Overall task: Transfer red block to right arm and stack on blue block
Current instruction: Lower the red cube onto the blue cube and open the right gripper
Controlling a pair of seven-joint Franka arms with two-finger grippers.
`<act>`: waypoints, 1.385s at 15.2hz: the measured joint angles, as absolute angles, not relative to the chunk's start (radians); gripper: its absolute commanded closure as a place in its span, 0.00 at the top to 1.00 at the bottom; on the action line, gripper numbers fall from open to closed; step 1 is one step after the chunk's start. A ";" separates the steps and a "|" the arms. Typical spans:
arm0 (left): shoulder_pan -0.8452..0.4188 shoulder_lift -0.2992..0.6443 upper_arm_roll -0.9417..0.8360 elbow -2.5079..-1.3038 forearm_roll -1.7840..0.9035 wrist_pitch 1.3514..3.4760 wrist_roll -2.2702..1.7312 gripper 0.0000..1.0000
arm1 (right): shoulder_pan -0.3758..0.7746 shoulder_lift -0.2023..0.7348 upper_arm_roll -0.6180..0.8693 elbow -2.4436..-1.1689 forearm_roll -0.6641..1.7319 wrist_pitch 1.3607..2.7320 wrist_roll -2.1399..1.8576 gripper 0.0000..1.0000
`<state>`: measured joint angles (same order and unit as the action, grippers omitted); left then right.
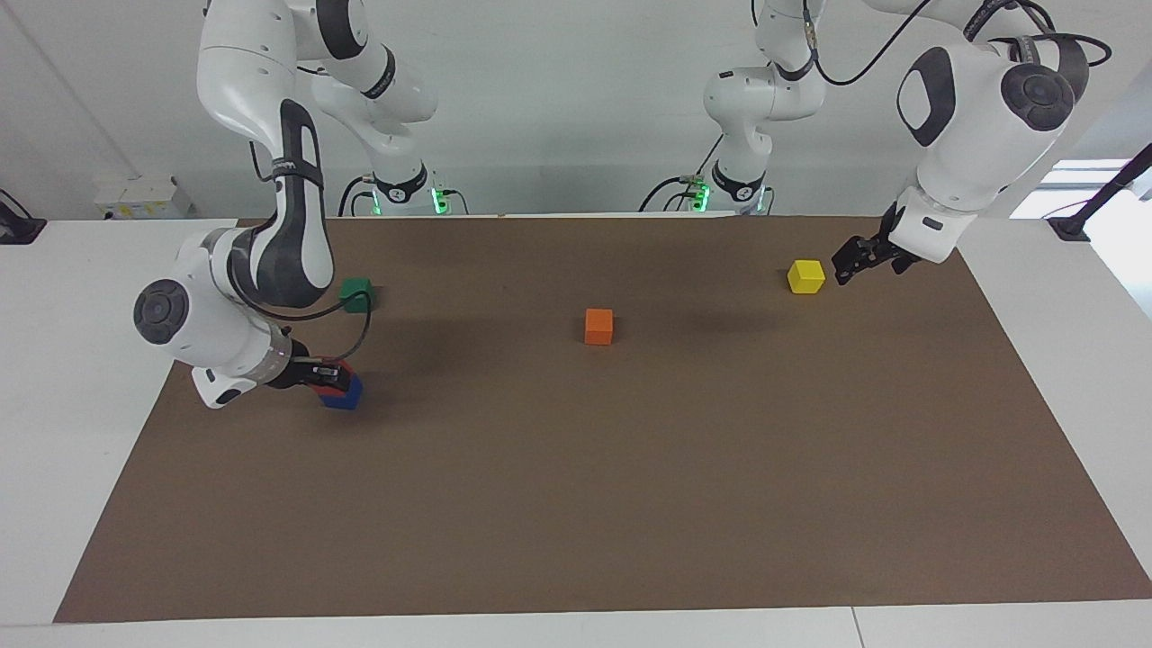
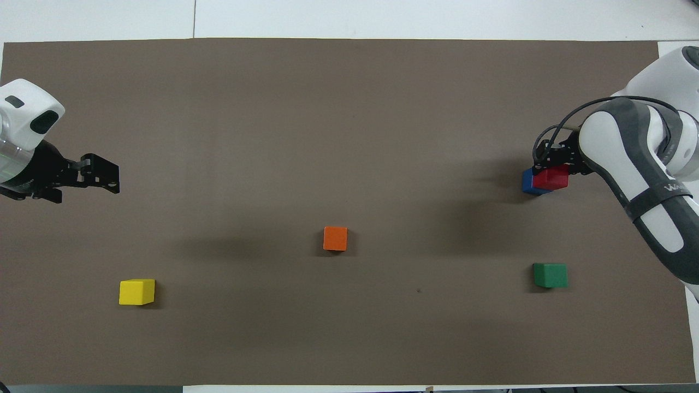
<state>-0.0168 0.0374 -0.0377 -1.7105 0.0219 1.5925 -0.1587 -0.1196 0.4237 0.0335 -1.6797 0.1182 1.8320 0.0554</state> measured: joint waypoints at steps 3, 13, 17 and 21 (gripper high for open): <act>-0.017 0.038 -0.038 -1.711 0.021 1.593 -0.159 1.00 | -0.113 0.421 0.034 -1.684 0.118 1.832 0.066 0.00; -0.017 0.038 -0.038 -1.710 0.009 1.597 -0.159 1.00 | -0.111 0.409 0.034 -1.704 0.118 1.853 0.068 0.00; -0.017 0.038 -0.036 -1.709 -0.009 1.611 -0.161 1.00 | -0.113 0.409 0.032 -1.704 0.118 1.855 0.068 0.00; -0.015 0.037 -0.032 -1.689 -0.013 1.612 -0.162 1.00 | -0.115 0.408 0.032 -1.705 0.118 1.857 0.068 0.00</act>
